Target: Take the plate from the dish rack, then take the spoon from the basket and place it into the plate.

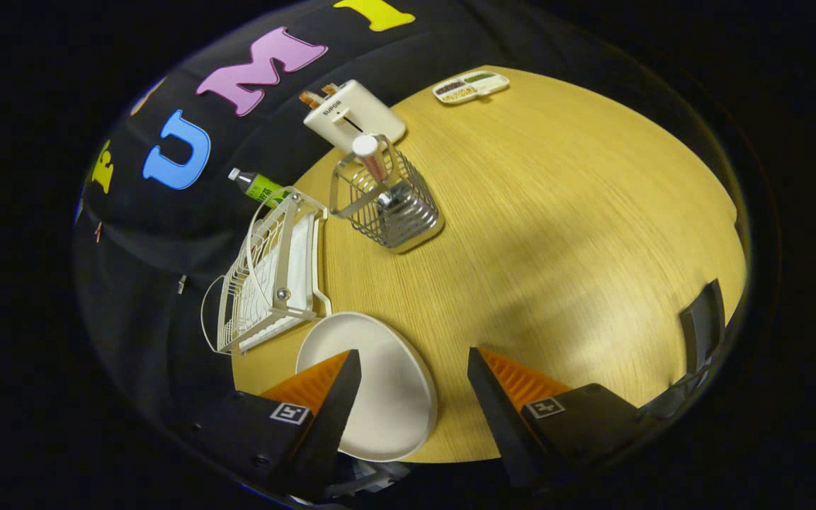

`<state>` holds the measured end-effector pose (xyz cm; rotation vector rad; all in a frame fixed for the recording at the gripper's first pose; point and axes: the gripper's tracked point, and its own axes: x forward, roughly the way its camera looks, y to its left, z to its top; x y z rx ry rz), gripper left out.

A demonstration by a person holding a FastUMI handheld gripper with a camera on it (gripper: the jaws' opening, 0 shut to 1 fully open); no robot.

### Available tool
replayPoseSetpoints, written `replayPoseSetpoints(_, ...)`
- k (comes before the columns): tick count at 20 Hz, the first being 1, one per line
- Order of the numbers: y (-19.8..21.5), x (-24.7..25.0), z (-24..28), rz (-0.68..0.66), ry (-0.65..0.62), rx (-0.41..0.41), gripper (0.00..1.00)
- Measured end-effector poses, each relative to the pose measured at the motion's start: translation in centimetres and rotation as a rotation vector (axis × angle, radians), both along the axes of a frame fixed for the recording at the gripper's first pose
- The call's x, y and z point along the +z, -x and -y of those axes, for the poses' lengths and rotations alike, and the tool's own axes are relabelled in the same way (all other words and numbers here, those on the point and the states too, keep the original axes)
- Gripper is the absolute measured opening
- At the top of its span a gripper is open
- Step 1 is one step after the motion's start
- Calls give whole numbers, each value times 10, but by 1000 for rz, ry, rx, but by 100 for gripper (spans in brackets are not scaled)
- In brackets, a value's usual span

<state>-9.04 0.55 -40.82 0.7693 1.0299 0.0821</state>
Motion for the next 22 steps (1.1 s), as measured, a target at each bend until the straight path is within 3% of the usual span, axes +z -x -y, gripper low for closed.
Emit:
replayPoseSetpoints(10, -60, 109, 29, 254, 138, 77, 94)
replayPoseSetpoints(14, -80, 105, 44, 254, 195, 120, 94)
replayPoseSetpoints(22, -112, 66, 42, 222, 238, 188, 84)
